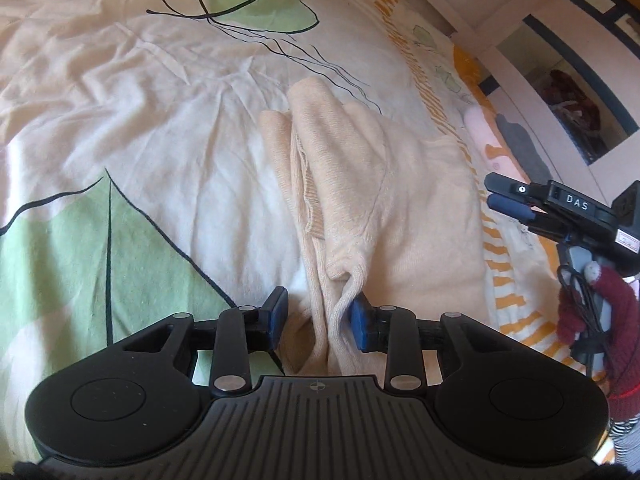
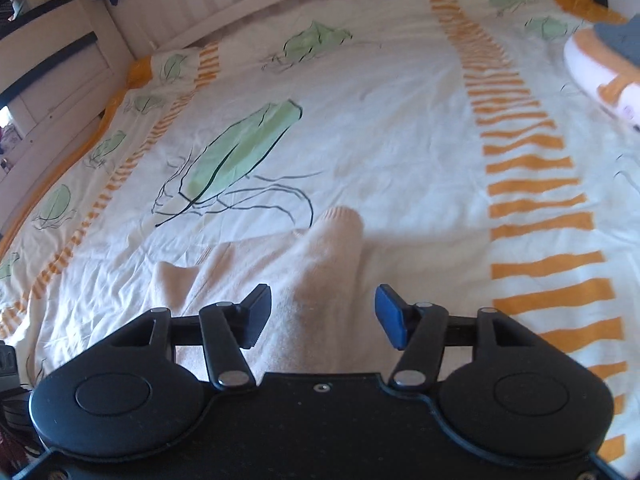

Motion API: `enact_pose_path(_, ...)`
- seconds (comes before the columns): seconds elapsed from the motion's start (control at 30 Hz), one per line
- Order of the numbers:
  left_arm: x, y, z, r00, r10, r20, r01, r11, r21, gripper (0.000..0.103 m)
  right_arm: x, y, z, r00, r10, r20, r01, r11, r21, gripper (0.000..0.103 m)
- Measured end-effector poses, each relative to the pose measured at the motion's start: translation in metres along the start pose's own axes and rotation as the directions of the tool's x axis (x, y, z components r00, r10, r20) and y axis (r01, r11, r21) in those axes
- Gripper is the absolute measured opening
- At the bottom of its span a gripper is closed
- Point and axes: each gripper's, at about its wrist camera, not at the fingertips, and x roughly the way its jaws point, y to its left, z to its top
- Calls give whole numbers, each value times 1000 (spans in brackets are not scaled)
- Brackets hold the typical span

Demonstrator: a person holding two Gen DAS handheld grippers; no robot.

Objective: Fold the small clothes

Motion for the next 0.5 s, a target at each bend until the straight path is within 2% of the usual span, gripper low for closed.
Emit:
enact_pose_path(0.1,-4,-8,-5,999,37,14,-37,999,37,34,6,8,-8,999,-36,-6,36,997,-69,64)
enact_pose_path(0.2,-9,-13,-12,996,84,33,-87,991,99,39,34,17,-27,984,-161,-76,142,967,-211,69)
enact_pose_path(0.27,-11,-19,-15,990,126,56,-133,981,141,45,41,11,-37,986,-152,-71,135,970,-201,69)
enact_pose_path(0.37,-26,-33,-22,978,176,115,-196,960,200,45,27,2,-31,992,-123,-42,116,984,-133,69)
enact_pose_path(0.43,-41,-48,-25,959,220,177,-260,932,253,46,11,2,-30,993,-118,2,117,985,-127,70)
enact_pose_path(0.5,-53,-67,-24,932,255,257,-333,884,328,46,0,1,-30,995,-100,30,103,988,-114,72)
